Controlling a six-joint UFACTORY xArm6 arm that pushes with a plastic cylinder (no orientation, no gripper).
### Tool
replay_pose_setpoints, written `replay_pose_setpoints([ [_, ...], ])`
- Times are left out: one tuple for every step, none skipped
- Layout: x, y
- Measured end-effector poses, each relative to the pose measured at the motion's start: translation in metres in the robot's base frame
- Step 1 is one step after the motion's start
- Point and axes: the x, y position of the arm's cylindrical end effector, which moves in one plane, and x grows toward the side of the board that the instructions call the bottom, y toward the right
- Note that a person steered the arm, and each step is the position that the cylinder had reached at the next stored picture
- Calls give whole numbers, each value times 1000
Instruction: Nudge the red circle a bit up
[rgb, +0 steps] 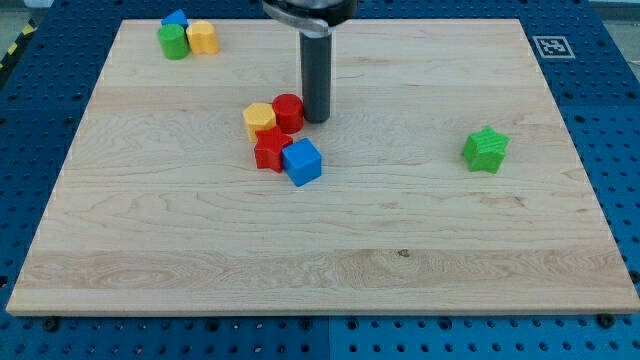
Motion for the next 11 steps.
replay_pose_setpoints([
  [-6,-1],
  [8,15],
  [23,30],
  [35,28],
  [52,18],
  [50,-7],
  [35,-31],
  [22,-35],
  [22,-35],
  [23,-35],
  [35,-18],
])
